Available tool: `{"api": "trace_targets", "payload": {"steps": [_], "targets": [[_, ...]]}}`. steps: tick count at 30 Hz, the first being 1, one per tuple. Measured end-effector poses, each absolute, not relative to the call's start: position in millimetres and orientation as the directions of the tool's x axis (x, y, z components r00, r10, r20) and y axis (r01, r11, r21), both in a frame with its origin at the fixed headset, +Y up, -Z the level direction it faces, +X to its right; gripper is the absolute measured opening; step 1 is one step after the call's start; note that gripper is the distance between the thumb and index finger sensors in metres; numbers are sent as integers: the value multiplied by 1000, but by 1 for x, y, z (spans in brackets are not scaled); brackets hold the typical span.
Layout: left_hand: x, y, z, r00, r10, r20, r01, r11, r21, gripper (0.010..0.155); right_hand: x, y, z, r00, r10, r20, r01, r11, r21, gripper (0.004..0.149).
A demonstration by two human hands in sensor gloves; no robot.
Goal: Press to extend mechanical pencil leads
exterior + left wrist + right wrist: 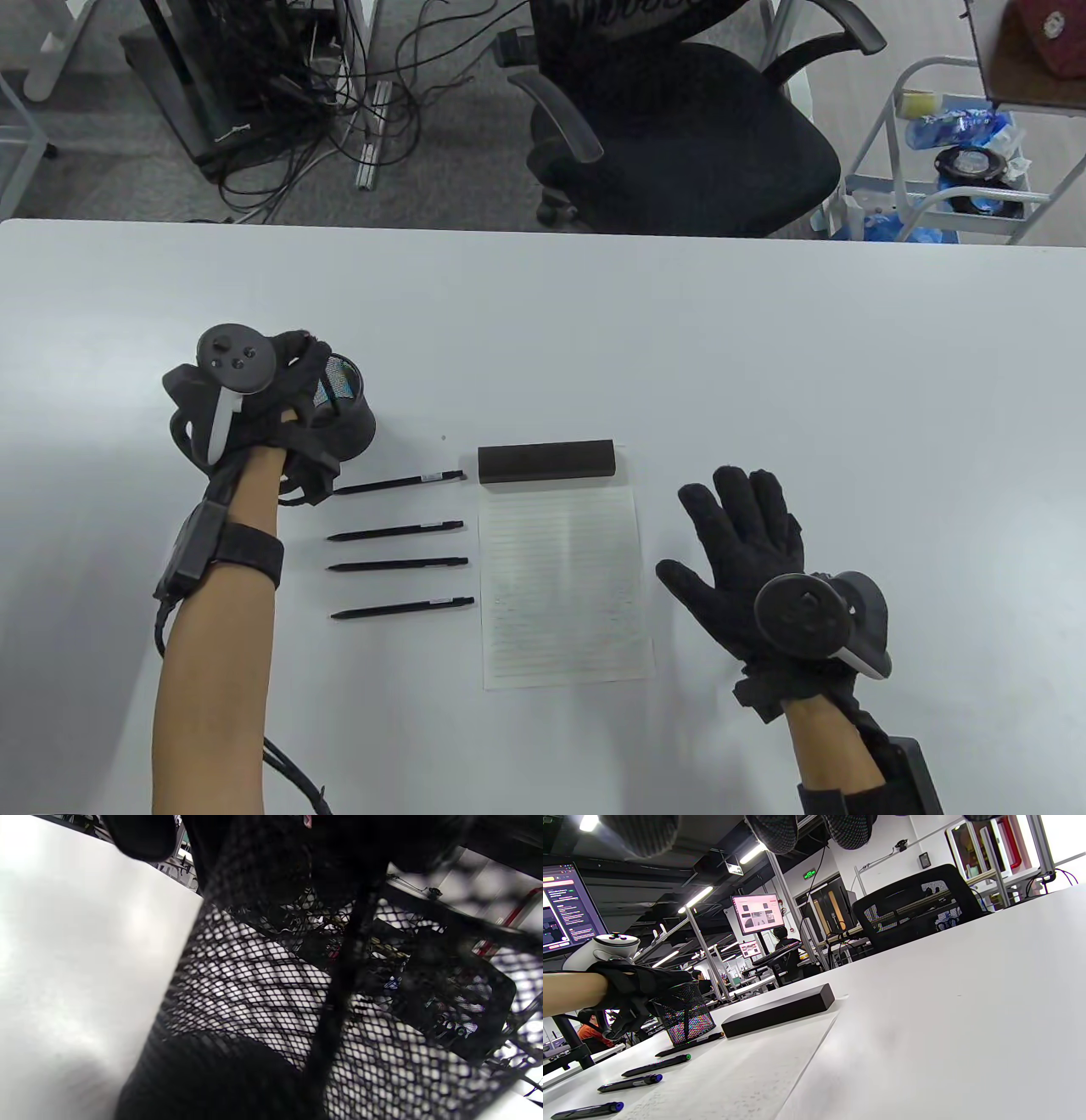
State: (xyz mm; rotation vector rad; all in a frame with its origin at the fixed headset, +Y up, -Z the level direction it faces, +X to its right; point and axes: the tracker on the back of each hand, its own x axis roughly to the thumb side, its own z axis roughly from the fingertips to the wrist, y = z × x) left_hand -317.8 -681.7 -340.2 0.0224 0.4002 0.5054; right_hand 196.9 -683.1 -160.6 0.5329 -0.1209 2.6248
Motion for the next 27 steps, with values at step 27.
{"api": "trace_targets", "payload": {"steps": [27], "targets": [[-275, -644, -194, -39, 973, 227, -995, -58, 75, 48, 186, -683, -155, -802, 422, 424, -457, -889, 21, 80]]}}
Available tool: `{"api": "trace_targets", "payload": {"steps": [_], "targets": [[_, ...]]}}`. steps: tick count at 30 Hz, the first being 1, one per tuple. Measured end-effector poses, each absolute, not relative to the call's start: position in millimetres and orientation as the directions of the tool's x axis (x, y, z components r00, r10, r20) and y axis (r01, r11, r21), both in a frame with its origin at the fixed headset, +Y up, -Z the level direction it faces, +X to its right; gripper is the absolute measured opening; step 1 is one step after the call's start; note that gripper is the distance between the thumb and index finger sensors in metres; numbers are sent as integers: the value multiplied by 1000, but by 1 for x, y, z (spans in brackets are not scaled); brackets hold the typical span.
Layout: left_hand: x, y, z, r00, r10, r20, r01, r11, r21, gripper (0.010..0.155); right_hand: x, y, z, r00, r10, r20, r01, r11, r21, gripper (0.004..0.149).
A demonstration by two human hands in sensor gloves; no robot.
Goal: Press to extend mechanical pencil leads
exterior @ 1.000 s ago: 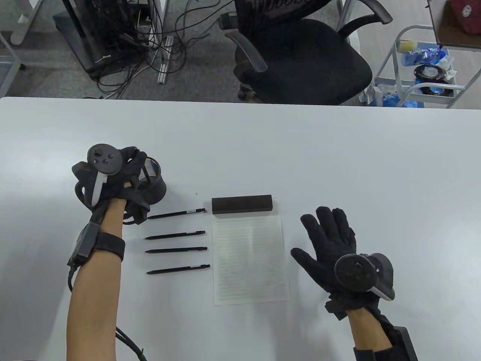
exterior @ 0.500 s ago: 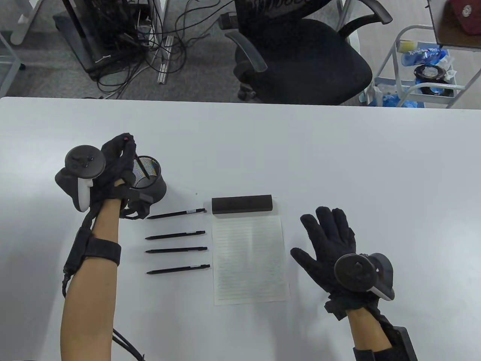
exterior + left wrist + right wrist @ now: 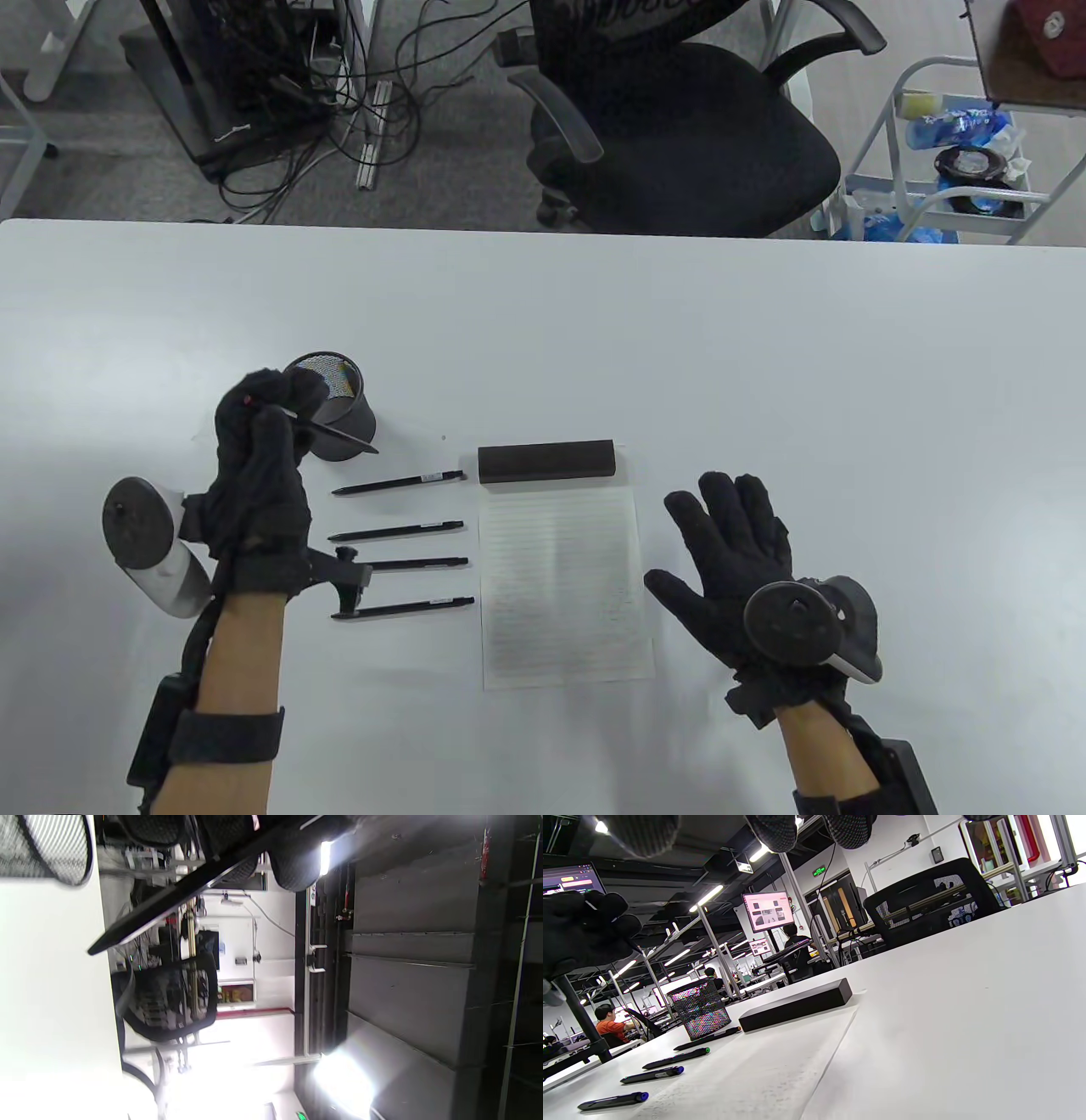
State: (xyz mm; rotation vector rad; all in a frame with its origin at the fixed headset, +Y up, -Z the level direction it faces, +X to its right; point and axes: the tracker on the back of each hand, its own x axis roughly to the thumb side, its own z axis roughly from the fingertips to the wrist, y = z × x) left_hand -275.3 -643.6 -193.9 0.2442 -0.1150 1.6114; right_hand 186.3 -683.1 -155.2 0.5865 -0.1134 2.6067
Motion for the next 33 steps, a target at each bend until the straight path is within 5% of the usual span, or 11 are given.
{"api": "trace_targets", "payload": {"steps": [6, 14, 24, 33], "targets": [[-236, -675, -171, -399, 900, 179, -916, -381, -127, 47, 186, -684, -154, -801, 425, 421, -458, -888, 24, 80], [-203, -712, -163, -604, 784, 139, -791, -569, -225, 59, 186, -685, -154, -811, 416, 412, -446, -894, 25, 80], [-190, -729, -159, -576, 810, 109, -811, -550, -203, 46, 187, -686, -155, -818, 412, 402, -440, -897, 24, 80], [-186, -734, -161, -608, 788, 93, -778, -569, -267, 52, 188, -685, -155, -828, 385, 407, -419, -908, 6, 80]]}}
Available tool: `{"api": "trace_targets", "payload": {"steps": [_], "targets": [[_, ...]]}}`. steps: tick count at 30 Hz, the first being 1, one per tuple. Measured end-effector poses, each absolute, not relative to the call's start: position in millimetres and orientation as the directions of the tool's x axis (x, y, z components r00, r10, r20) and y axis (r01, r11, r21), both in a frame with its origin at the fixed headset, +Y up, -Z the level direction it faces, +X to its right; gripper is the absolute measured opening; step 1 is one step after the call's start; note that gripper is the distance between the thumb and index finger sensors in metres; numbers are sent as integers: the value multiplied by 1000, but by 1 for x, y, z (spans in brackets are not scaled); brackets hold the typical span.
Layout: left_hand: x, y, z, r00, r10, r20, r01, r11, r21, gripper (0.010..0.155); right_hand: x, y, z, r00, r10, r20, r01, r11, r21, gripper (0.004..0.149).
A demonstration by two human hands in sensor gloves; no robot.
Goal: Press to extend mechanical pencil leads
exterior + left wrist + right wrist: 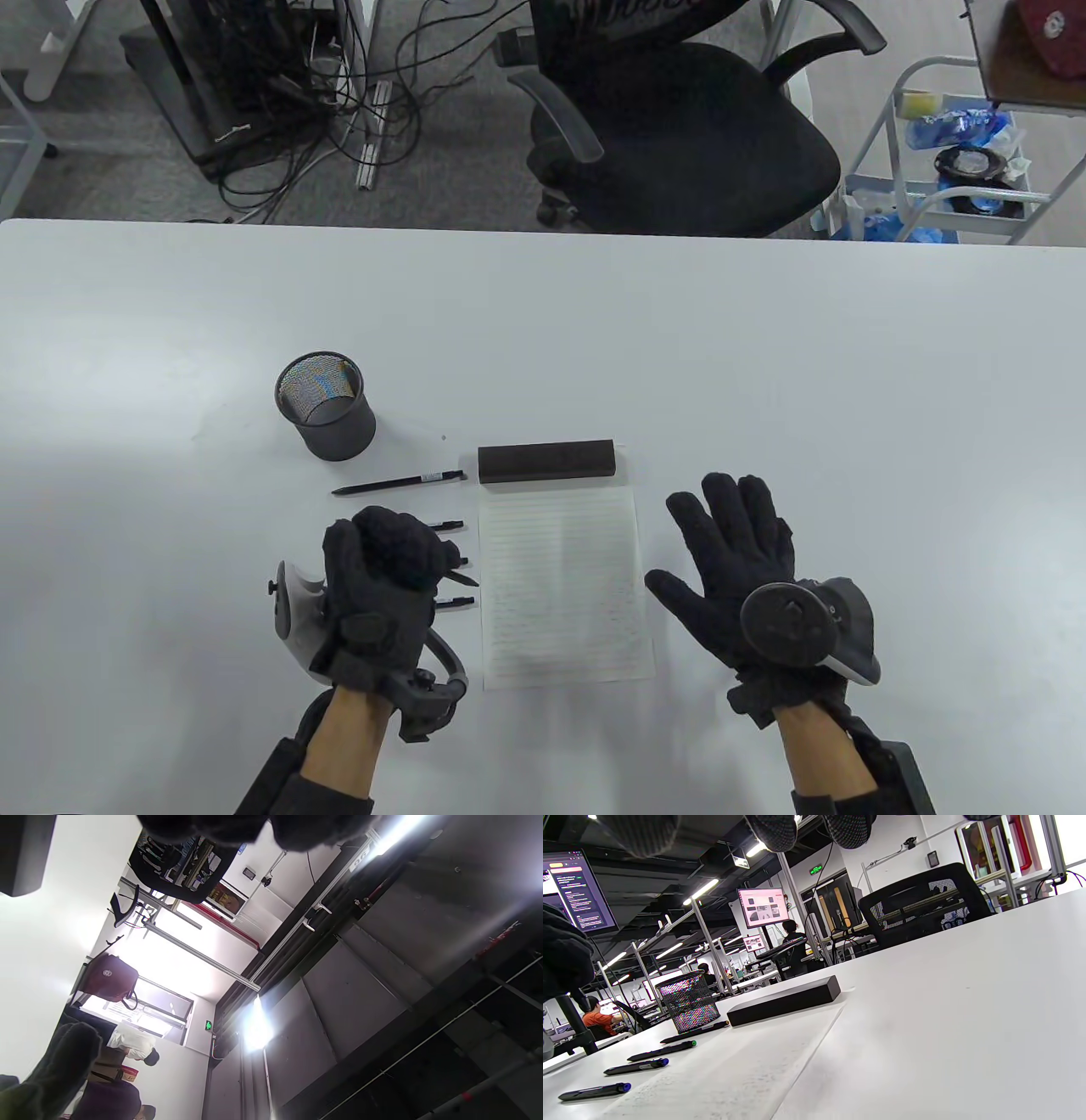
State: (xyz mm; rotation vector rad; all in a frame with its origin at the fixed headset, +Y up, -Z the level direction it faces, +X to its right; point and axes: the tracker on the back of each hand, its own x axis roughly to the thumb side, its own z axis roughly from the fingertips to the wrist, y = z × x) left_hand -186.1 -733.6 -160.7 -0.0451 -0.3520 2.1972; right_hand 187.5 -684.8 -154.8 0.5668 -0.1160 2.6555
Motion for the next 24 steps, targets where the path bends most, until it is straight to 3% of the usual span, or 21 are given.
{"api": "trace_targets", "payload": {"steps": [7, 14, 17, 20, 24], "targets": [[-180, -735, -161, -588, 805, 82, -784, -541, -305, 46, 188, -685, -155, -831, 381, 406, -417, -909, 0, 80], [-175, -738, -160, -580, 812, 72, -781, -528, -333, 54, 188, -685, -155, -831, 382, 405, -417, -909, 1, 80], [-174, -739, -160, -612, 788, 59, -756, -563, -334, 49, 188, -685, -155, -832, 379, 405, -415, -910, -1, 80], [-174, -738, -160, -560, 826, 66, -796, -514, -320, 44, 188, -685, -155, -833, 377, 404, -412, -911, 0, 80], [-172, -742, -160, -554, 832, 42, -795, -513, -323, 50, 188, -685, -155, -833, 377, 404, -413, -911, -1, 80]]}}
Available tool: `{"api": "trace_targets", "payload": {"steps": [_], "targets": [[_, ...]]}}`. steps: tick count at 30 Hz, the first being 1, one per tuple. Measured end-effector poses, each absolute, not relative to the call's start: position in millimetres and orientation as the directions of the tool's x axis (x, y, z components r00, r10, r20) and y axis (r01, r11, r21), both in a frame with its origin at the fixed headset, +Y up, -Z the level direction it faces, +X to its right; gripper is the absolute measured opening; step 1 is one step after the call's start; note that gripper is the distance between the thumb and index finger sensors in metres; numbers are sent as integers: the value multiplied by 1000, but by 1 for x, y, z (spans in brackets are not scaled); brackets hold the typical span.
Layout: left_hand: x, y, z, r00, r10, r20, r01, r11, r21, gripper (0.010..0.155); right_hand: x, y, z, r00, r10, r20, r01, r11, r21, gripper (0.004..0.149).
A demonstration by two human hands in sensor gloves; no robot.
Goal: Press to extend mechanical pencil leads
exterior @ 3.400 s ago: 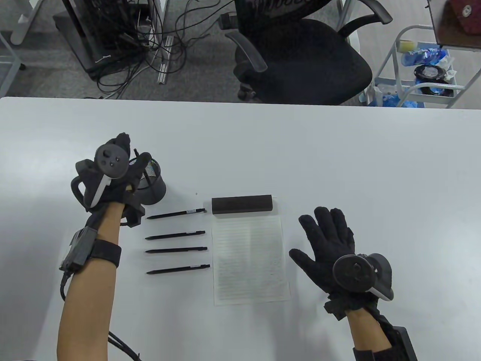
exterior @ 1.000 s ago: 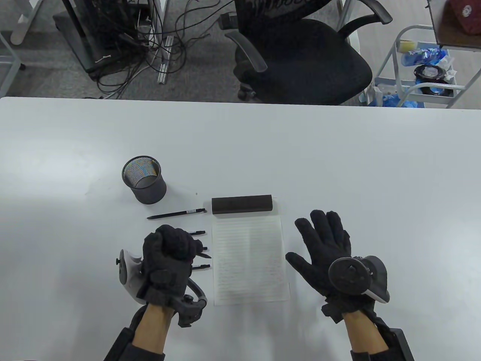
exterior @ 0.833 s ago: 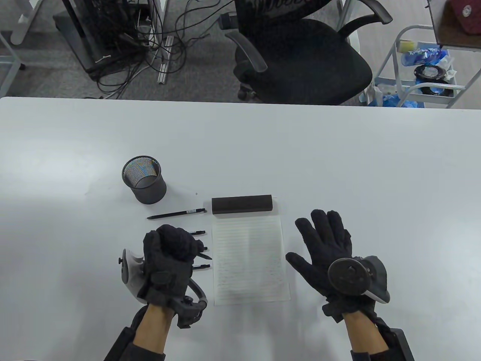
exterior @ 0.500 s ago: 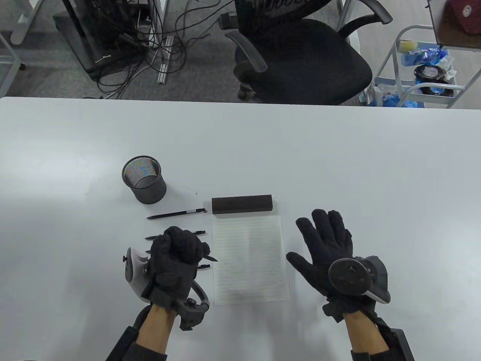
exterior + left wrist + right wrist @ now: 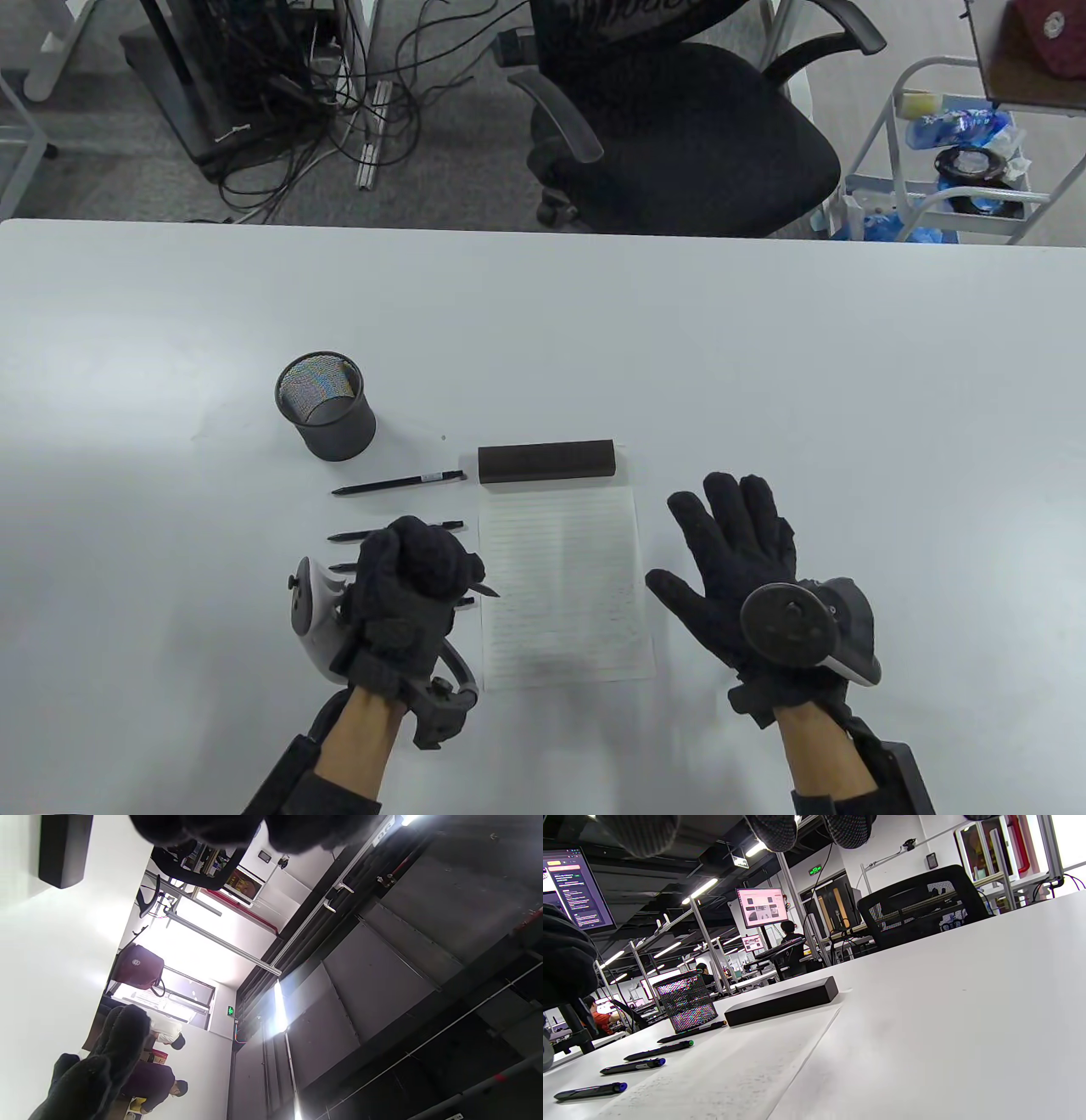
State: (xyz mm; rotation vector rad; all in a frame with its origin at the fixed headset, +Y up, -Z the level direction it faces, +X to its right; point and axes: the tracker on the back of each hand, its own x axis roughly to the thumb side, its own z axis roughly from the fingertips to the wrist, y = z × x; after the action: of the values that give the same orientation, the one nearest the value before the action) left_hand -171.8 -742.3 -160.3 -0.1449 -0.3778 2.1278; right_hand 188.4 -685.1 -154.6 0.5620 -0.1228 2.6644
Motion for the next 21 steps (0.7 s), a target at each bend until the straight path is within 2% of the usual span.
{"api": "trace_targets", "payload": {"steps": [2, 6, 8, 21], "targets": [[-172, -743, -160, -525, 850, 48, -814, -485, -321, 53, 189, -685, -154, -832, 379, 404, -416, -909, -4, 80], [-170, -746, -160, -532, 846, 23, -804, -497, -326, 43, 189, -685, -154, -832, 380, 405, -418, -909, -6, 80], [-169, -746, -160, -486, 874, 24, -833, -455, -314, 41, 188, -685, -154, -833, 377, 405, -414, -910, -4, 80], [-161, -761, -161, -391, 920, -38, -861, -380, -339, 42, 188, -685, -154, -830, 377, 412, -417, -909, -8, 80]]}}
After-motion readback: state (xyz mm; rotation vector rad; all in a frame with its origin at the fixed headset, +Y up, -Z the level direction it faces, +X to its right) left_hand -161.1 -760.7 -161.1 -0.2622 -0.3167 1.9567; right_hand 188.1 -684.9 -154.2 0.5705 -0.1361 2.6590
